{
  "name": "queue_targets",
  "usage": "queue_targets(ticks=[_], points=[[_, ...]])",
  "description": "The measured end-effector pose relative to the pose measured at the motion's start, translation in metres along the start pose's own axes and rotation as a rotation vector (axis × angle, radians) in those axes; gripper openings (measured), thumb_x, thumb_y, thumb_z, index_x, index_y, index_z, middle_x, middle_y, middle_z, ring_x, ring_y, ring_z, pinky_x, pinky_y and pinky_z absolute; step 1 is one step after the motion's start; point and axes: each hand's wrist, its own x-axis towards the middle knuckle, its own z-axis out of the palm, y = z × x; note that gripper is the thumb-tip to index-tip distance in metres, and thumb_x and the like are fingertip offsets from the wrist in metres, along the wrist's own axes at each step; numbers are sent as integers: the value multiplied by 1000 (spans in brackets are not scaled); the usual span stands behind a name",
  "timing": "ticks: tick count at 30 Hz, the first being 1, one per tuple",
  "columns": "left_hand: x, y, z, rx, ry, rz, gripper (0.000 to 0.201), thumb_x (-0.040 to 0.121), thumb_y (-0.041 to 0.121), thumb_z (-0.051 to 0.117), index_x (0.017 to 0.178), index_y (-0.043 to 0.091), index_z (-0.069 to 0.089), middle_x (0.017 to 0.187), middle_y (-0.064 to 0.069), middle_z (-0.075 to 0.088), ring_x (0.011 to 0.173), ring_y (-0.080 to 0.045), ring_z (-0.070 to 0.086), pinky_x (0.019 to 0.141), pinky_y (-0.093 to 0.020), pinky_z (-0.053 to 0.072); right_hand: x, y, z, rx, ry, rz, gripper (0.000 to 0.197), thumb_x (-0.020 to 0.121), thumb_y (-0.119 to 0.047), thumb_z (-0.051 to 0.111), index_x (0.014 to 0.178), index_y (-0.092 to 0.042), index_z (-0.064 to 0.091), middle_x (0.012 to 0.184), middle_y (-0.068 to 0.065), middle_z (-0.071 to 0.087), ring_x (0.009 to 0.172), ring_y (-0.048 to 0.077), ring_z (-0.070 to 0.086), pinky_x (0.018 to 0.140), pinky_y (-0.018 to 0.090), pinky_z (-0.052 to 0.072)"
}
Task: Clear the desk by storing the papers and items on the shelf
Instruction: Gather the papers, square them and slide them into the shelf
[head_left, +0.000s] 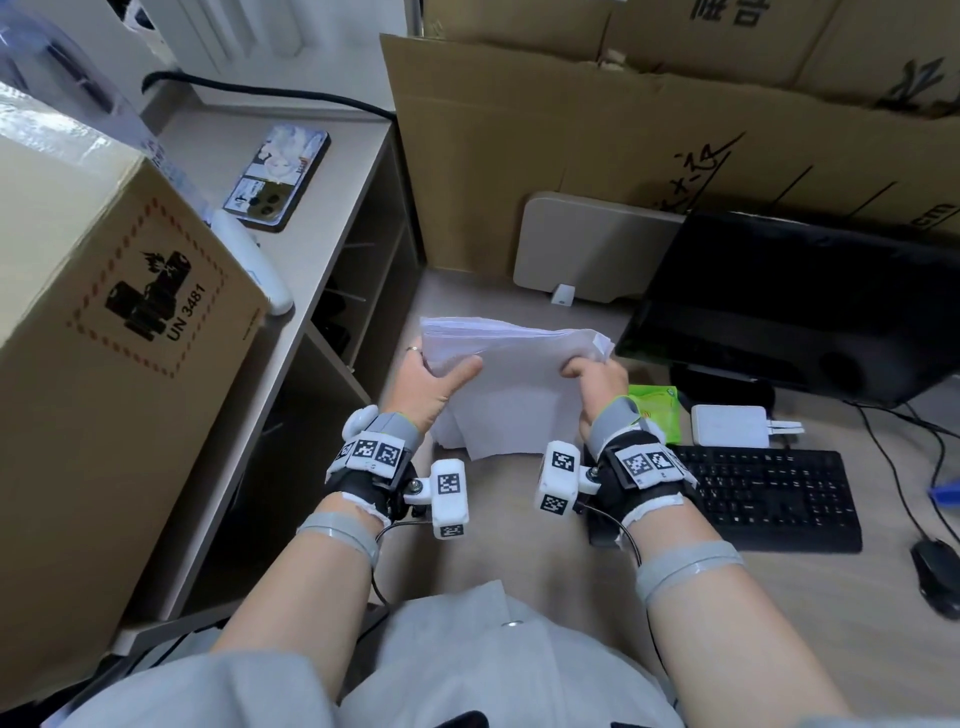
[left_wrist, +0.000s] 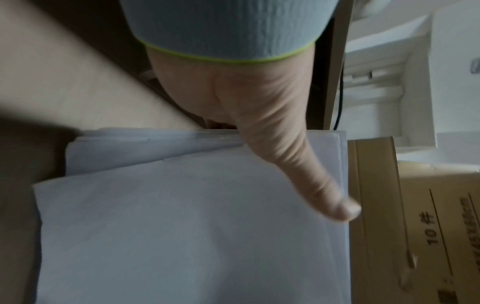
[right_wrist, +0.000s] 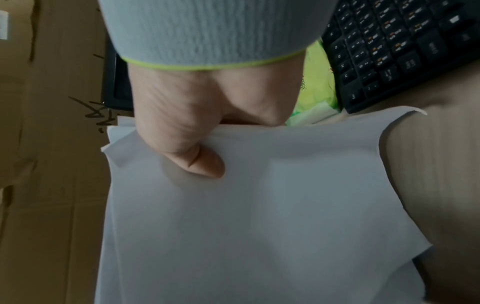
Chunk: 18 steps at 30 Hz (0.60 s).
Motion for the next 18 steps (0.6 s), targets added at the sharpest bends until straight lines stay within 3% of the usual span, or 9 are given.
queue_targets(ticks=[3,6,8,9,12,15,18], points=[[0,-2,3,74,24,-19,55,66,24,88,114,15,62,104,0,72,96,-14,68,92,-36,55,-2,-4,-1,97,10,62,15,62,-1,65,68,-13,58,71,2,50,72,21,43,68,31,36],[-1,0,5,31,63,-18,37,80,26,78,111,10,65,100,-3,72,91,-19,67,85,-36,55,3,-3,-2,199,-63,90,33,47,-13,68,80,-7,68,82,10,62,78,26,58,75,40,47],[-1,3,6,-31,103,-8,37,85,31,73,113,10,64,102,-3,73,92,-18,70,83,-35,55,6,-3,-2,174,-99,73,45,48,-18,70,91,-3,70,87,13,66,82,34,65,79,45,52],[-1,6,6,-59,124,-2,35,86,32,71,114,12,64,102,-1,74,92,-16,71,82,-35,55,4,-4,-2,129,-105,47,44,51,-18,70,92,-3,70,86,12,67,82,35,66,77,45,54],[-2,22,8,-129,146,36,28,89,35,67,112,19,66,99,5,75,89,-11,73,79,-29,57,-4,-4,0,-24,-89,-69,10,70,-9,67,78,-14,66,77,2,67,76,24,61,72,33,50],[-4,39,12,-161,131,110,30,88,47,66,105,22,68,93,6,76,84,-10,72,78,-32,58,-6,-3,2,10,-84,-142,17,77,1,66,82,-15,66,76,-5,66,69,14,61,67,26,48],[-7,50,17,-162,128,179,35,87,44,68,109,17,65,88,9,74,80,-5,70,72,-24,53,-6,-6,2,120,-78,-187,15,69,0,70,73,-14,71,71,-3,68,66,15,61,67,26,47]])
